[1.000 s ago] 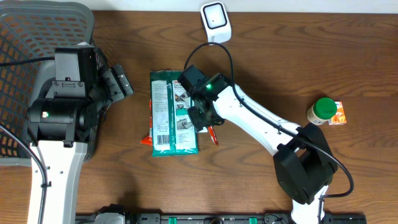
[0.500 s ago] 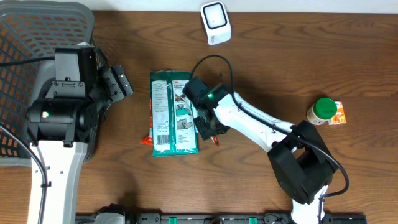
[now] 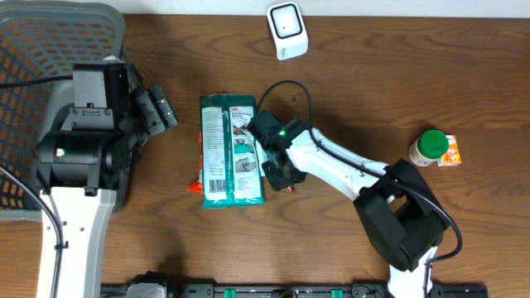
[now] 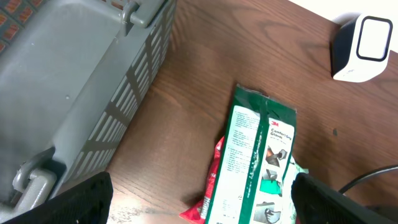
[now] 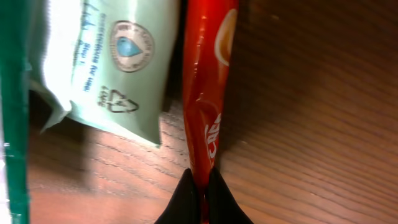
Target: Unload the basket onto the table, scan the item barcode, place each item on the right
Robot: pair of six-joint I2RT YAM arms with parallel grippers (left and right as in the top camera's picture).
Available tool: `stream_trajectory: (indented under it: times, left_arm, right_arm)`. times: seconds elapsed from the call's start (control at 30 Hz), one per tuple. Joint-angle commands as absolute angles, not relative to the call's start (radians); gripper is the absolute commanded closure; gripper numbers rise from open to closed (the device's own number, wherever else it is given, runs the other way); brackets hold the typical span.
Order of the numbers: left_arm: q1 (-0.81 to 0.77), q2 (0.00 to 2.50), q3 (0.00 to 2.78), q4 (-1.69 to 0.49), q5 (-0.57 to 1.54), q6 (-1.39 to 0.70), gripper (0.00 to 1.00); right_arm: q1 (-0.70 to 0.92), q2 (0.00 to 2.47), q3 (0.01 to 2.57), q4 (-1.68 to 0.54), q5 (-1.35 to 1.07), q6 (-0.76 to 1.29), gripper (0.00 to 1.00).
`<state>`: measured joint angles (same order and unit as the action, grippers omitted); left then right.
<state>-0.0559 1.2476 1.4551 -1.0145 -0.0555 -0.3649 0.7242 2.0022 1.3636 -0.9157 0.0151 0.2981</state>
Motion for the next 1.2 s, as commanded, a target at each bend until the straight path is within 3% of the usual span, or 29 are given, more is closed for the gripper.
stream_trajectory:
  times: [0.0, 0.53, 1.17]
  left_arm:
    - [-0.052, 1.248, 1.463, -1.017, -0.065, -0.352, 0.08]
    - [-0.052, 1.248, 1.463, -1.017, -0.065, -0.352, 0.09]
    - [-0.052, 1.248, 1.463, -1.017, -0.065, -0.352, 0.09]
  right_arm:
    - [0.663, 1.975, 1.362, -0.936, 0.011, 0.259, 0.99]
    - [0.280, 1.902, 1.342, -1.015, -0.443, -0.172, 0.99]
    - [0.077, 1.902, 1.205, -0.960, -0.905, -0.533, 0.99]
